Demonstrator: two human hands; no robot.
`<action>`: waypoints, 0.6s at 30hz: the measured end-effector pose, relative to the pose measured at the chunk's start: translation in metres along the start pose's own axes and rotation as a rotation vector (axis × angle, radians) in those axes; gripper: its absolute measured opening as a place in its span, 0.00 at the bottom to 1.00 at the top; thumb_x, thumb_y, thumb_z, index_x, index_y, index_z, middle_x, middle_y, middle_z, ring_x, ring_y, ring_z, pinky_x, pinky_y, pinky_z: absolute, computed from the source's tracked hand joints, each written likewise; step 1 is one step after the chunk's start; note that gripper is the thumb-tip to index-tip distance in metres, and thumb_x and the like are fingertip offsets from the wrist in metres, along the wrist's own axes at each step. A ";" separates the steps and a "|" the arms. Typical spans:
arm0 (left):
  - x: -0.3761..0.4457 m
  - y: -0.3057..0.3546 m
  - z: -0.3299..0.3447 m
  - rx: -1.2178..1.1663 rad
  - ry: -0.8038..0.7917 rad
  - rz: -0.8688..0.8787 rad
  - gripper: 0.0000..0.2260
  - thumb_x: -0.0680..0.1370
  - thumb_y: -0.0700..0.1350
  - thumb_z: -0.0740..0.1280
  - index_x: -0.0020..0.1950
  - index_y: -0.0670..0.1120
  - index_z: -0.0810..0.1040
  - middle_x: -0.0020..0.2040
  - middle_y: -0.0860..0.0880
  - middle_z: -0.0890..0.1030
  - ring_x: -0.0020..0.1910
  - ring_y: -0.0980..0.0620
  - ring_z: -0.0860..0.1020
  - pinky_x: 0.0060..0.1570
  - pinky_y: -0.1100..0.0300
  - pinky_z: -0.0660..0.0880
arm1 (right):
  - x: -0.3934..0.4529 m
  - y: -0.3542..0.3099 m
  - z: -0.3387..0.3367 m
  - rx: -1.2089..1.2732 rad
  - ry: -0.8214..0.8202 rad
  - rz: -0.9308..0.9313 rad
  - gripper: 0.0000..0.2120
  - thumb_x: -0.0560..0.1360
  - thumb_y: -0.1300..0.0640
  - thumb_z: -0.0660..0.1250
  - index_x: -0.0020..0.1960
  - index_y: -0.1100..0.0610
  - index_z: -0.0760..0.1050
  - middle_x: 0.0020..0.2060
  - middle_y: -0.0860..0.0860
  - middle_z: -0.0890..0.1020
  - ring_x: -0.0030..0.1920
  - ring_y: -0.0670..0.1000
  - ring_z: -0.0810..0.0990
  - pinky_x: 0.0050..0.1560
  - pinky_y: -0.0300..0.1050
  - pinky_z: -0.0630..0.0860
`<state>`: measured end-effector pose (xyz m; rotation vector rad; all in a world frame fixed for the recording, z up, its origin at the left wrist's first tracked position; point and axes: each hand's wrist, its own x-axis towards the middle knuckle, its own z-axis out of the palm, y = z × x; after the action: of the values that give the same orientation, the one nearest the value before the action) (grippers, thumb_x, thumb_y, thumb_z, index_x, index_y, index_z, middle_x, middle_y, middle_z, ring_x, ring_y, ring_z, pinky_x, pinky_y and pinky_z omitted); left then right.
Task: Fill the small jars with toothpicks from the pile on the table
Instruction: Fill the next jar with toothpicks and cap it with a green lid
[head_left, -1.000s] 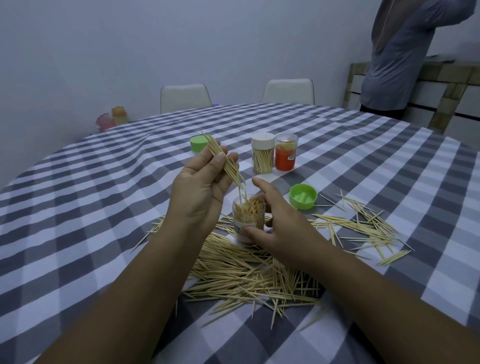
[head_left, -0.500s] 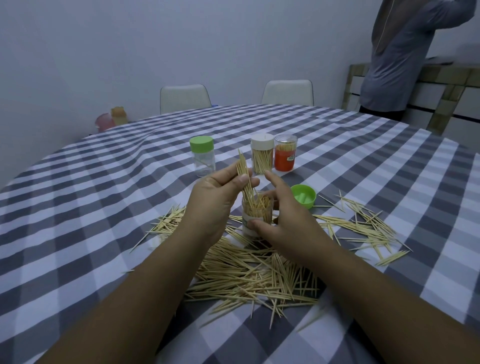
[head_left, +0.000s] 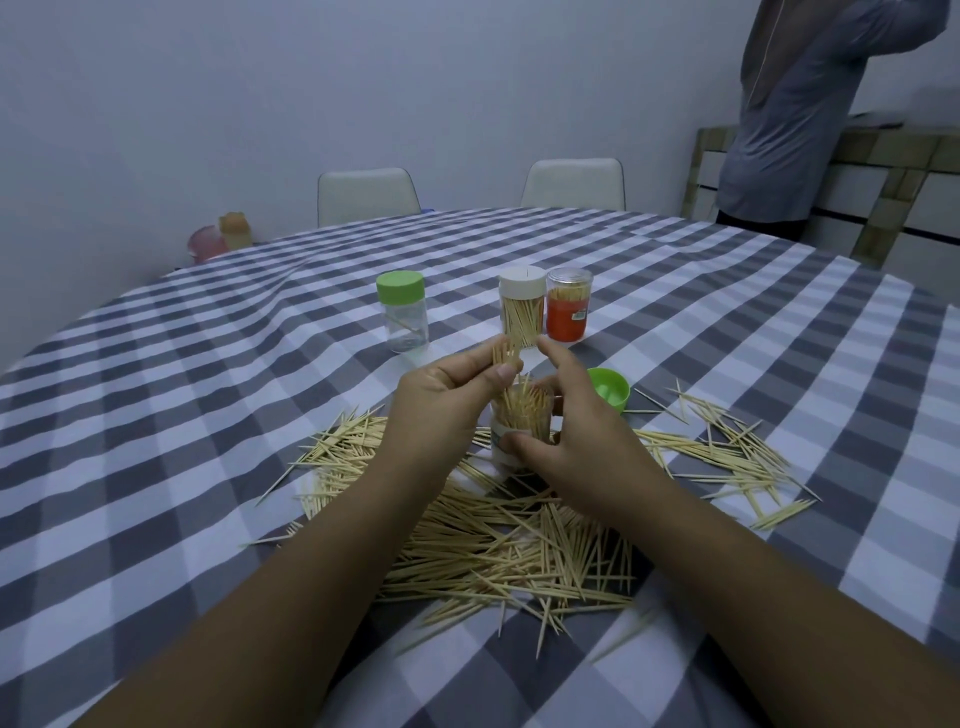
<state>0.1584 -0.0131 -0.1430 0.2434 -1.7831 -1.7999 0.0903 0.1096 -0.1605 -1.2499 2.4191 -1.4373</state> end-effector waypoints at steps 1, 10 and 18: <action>0.000 0.000 0.000 0.016 -0.010 -0.010 0.10 0.76 0.38 0.68 0.55 0.45 0.82 0.48 0.52 0.85 0.50 0.59 0.82 0.42 0.69 0.77 | 0.000 0.000 0.000 0.000 0.003 0.002 0.41 0.73 0.54 0.70 0.75 0.42 0.48 0.57 0.48 0.73 0.53 0.45 0.77 0.50 0.39 0.75; 0.001 -0.003 -0.007 0.348 -0.091 0.028 0.17 0.78 0.46 0.66 0.66 0.55 0.74 0.59 0.58 0.79 0.59 0.61 0.76 0.57 0.61 0.72 | 0.001 0.003 -0.003 0.014 -0.014 0.007 0.40 0.74 0.50 0.69 0.75 0.41 0.46 0.66 0.48 0.71 0.56 0.43 0.75 0.52 0.36 0.72; 0.002 -0.006 -0.018 0.986 -0.337 -0.153 0.38 0.69 0.57 0.65 0.77 0.59 0.53 0.76 0.49 0.60 0.74 0.46 0.59 0.71 0.44 0.58 | 0.004 0.002 0.001 0.191 0.033 -0.064 0.27 0.80 0.44 0.51 0.77 0.47 0.49 0.74 0.47 0.62 0.72 0.44 0.61 0.72 0.52 0.62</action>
<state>0.1645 -0.0294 -0.1495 0.4784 -2.8488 -0.9274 0.0868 0.1069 -0.1611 -1.2800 2.2169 -1.6732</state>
